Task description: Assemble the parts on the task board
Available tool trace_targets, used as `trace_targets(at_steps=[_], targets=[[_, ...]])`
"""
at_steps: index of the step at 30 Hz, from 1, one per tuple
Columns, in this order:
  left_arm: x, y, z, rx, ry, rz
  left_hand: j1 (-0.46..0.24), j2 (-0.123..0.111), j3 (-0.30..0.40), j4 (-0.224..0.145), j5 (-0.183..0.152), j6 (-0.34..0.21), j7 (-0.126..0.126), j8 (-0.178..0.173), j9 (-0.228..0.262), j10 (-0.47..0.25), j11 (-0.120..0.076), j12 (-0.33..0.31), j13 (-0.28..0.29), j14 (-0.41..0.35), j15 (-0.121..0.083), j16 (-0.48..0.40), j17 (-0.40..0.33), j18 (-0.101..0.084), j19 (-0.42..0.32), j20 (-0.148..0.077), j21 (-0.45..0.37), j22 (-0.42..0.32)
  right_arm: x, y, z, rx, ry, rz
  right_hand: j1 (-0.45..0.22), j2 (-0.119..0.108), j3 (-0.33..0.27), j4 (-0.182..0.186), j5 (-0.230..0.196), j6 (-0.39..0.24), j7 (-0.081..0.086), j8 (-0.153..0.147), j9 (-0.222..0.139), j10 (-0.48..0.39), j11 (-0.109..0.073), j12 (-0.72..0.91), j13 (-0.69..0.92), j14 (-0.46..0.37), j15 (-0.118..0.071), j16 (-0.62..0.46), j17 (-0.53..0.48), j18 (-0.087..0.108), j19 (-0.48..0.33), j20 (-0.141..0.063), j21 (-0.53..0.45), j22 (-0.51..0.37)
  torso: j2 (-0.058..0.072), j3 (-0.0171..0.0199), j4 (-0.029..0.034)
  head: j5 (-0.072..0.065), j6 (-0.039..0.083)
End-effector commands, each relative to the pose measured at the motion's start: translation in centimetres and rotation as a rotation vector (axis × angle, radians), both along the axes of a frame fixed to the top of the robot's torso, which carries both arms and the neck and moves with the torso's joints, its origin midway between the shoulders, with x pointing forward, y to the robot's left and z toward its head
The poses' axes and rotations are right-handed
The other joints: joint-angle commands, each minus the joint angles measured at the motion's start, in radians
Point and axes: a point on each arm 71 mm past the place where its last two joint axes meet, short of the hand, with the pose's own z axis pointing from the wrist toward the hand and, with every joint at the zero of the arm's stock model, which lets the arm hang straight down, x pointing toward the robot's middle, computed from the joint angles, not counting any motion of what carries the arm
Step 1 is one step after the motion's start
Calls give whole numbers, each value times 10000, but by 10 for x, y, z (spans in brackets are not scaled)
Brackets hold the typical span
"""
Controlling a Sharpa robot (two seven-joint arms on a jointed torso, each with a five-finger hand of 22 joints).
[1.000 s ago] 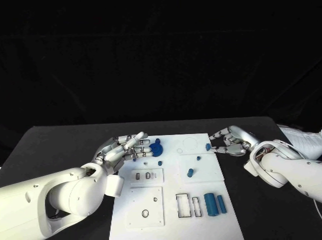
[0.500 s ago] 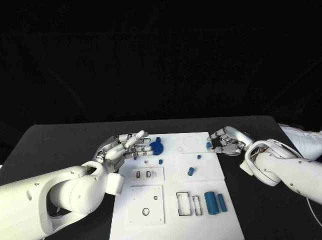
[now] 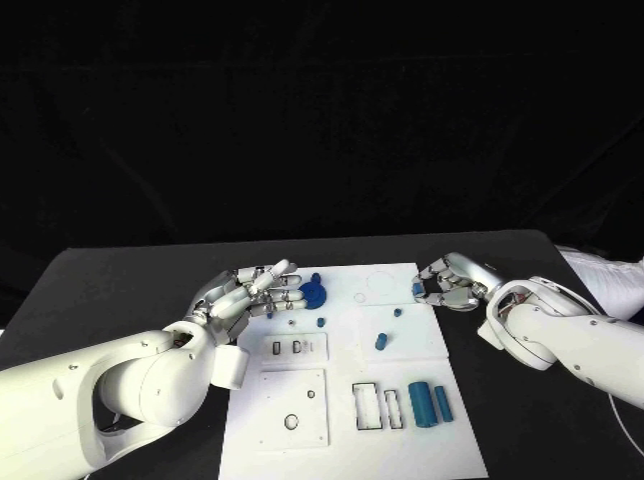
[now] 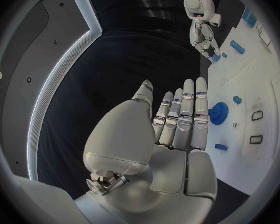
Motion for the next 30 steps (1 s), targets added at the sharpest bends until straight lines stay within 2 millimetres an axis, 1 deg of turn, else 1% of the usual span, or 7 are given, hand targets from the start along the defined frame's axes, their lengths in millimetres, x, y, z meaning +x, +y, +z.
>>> trace_targets(at_steps=[1, 10, 14, 20, 21, 24, 30], targets=[[-1, -2, 1, -148, -65, -176, 72, 45, 8, -68, 18, 28, 47, -42, -8, -7, 66, -57, -12, 74, -13, -45, 14, 109, 54, 21, 30, -17, 0, 1, -3, -261, 195, 56, -6, 72, 68, 3, -61, 92, -15, 56, 17, 33, -53, 20, 63, 811, -52, 53, 1567, -69, 589, -46, 52, 2057, 3, 3, -2, 9, -4], [-1, -2, 1, -146, -56, -182, 72, 45, 8, -68, 18, 28, 47, -42, -8, -7, 66, -57, -12, 74, -13, -45, 14, 109, 54, 21, 30, -17, 2, 2, -4, -284, 231, -31, -118, 101, 128, 4, -97, 253, -74, 58, 29, 64, -103, 67, 101, 816, -84, 62, 1590, -74, 605, -80, 60, 2078, 7, 8, -5, -4, -23], [-1, -2, 1, -145, -51, -185, 72, 45, 8, -68, 18, 28, 47, -42, -8, -7, 66, -57, -12, 74, -13, -45, 14, 109, 54, 21, 30, -17, 2, 2, -5, -297, 257, -80, -174, 113, 149, 9, -118, 334, -106, 66, 37, 74, -128, 77, 111, 817, -102, 63, 1593, -75, 607, -95, 61, 2081, 8, 5, 8, -10, -36], [-1, -2, 1, -143, -48, -185, 72, 45, 8, -68, 18, 28, 47, -42, -8, -7, 66, -57, -12, 74, -13, -45, 14, 109, 54, 21, 30, -17, 3, 2, -5, -300, 249, -145, -219, 224, 263, -29, -186, 659, -235, 168, 92, 110, -234, 133, 159, 823, -173, 73, 1619, -81, 628, -150, 72, 2108, 5, 8, 6, -2, -57], [-1, -2, 1, -142, -48, -185, 81, 53, 10, -84, 19, 32, 46, -47, -7, -4, 64, -57, -12, 74, -14, -55, 21, 110, 54, 20, 28, -21, 4, 2, -5, -297, 242, -151, -229, 246, 284, -40, -201, 741, -268, 199, 109, 119, -259, 147, 170, 824, -193, 75, 1623, -83, 632, -166, 74, 2113, 4, 11, -1, 8, -54], [-1, -2, 1, -143, -48, -185, 93, 64, 12, -105, 20, 37, 44, -53, -6, -1, 62, -58, -12, 74, -15, -69, 29, 110, 54, 19, 24, -26, 4, 3, -5, -279, 211, -158, -264, 309, 338, -71, -219, 970, -363, 289, 163, 147, -333, 185, 201, 828, -259, 81, 1639, -88, 648, -220, 83, 2134, 2, 12, 4, 2, -53], [-1, -2, 1, -139, -50, -176, 93, 64, 12, -105, 20, 37, 44, -53, -6, -1, 62, -58, -12, 74, -15, -69, 29, 110, 54, 19, 24, -26, 3, 7, -3, -42, 40, -200, -405, 359, 356, -67, -200, 1193, -482, 378, 236, 188, -435, 235, 244, 834, -344, 91, 1666, -94, 667, -303, 92, 2157, 0, 14, 6, 11, -43]])
